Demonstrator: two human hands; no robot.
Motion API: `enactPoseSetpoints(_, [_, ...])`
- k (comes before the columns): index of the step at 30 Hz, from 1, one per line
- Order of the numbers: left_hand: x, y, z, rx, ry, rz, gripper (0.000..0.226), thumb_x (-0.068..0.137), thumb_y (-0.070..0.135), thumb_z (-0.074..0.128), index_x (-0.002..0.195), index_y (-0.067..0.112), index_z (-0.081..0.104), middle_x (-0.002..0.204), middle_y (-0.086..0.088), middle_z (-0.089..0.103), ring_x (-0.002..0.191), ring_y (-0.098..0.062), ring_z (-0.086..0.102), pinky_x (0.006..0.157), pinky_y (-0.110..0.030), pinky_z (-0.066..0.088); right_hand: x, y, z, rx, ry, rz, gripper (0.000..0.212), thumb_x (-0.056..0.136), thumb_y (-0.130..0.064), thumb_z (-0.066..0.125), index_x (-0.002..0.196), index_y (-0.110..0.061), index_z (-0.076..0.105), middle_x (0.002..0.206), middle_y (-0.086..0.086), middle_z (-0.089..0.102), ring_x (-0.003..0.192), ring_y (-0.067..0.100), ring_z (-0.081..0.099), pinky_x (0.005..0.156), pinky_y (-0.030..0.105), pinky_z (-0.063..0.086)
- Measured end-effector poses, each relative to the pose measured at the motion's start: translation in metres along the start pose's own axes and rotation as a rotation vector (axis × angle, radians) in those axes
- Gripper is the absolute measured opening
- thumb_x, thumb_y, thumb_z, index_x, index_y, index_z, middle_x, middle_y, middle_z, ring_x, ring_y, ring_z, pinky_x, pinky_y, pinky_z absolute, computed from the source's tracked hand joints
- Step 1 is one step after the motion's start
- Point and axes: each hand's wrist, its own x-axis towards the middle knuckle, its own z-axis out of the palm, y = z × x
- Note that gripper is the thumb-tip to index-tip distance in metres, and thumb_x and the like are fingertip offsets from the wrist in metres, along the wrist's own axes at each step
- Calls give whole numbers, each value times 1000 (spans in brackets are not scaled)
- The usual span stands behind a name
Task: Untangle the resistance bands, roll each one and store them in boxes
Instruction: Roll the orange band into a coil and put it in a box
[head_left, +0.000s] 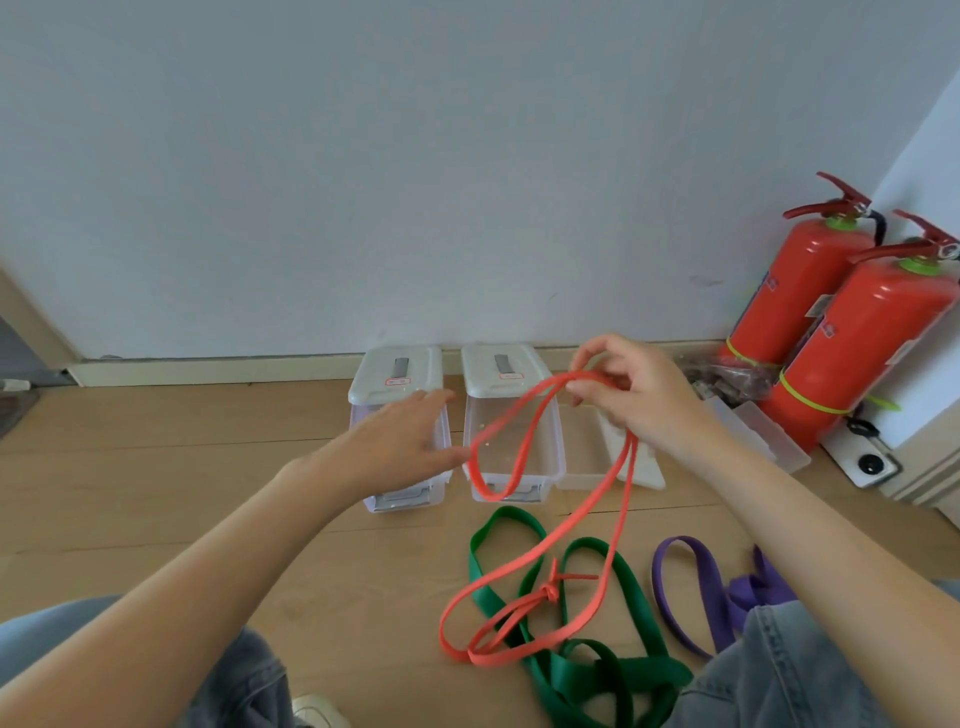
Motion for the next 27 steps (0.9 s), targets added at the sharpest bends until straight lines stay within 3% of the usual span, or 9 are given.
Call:
enactPoseSetpoints(3, [1, 17, -2, -308, -30, 129, 71, 77, 51, 66, 138, 31, 34, 136, 19, 41, 125, 2, 36, 94, -13, 28, -5, -14, 11, 111, -220, -34, 19, 82, -7, 67, 81, -23, 57, 69, 1, 70, 44, 2, 48, 44, 16, 37])
enactPoseSetpoints(5, [1, 25, -2, -492, -68, 177, 49, 77, 44, 69, 122, 36, 50, 118, 28, 52, 114, 10, 44, 89, -4, 33, -6, -19, 13, 185, -269, -57, 20, 82, -8, 68, 80, -25, 58, 70, 0, 70, 44, 8, 47, 44, 20, 40])
enactPoseSetpoints(7, [1, 29, -4, -618, -90, 223, 18, 86, 28, 64, 104, 25, 63, 99, 19, 66, 93, 7, 58, 81, -6, 43, -6, -22, 9, 245, -268, -73, 19, 82, -8, 68, 81, -25, 59, 70, -1, 69, 44, 10, 48, 45, 20, 42])
enactPoseSetpoints(9, [-2, 32, -11, -728, -125, 237, 10, 92, 18, 55, 90, 17, 65, 85, 4, 71, 74, 1, 63, 65, -11, 47, -4, -21, 2, 264, -262, -52, 16, 81, -9, 69, 83, -22, 60, 70, 1, 70, 47, 11, 51, 48, 19, 44])
enactPoseSetpoints(14, [-11, 33, -23, -806, -225, 227, 22, 96, 22, 46, 84, 11, 61, 50, 11, 43, 46, -7, 40, 48, -15, 40, -3, -15, -11, 209, -466, 63, 25, 68, -21, 77, 84, -22, 57, 83, 7, 74, 75, 18, 66, 69, 20, 51])
enactPoseSetpoints(18, [-14, 37, -27, -809, -283, 237, 22, 96, 23, 45, 84, 12, 59, 49, 13, 35, 44, -4, 29, 44, -14, 32, -6, -14, -1, 351, -509, 62, 29, 70, -9, 74, 86, -15, 51, 84, 9, 72, 72, 22, 66, 69, 27, 55])
enactPoseSetpoints(21, [-14, 31, -29, -782, -286, 210, 18, 94, 25, 48, 95, 13, 61, 59, 8, 48, 53, -7, 44, 57, -19, 44, -4, -14, -8, 443, -376, 72, 21, 69, -11, 71, 83, -15, 55, 74, 5, 70, 60, 18, 63, 62, 24, 53])
enactPoseSetpoints(24, [-12, 22, -32, -671, -265, 149, 21, 96, 24, 45, 94, 11, 62, 70, -1, 59, 65, -12, 56, 72, -27, 50, -1, -9, -15, 345, -298, 74, 18, 75, -3, 69, 83, -14, 57, 75, 6, 72, 63, 15, 66, 63, 20, 51])
enactPoseSetpoints(27, [-13, 18, -37, -596, -234, 108, 31, 98, 28, 42, 75, 24, 62, 66, 1, 58, 59, -9, 55, 64, -16, 48, 2, -3, -18, 177, -270, 76, 21, 78, 3, 68, 82, -13, 56, 78, 4, 73, 71, 12, 69, 63, 14, 49])
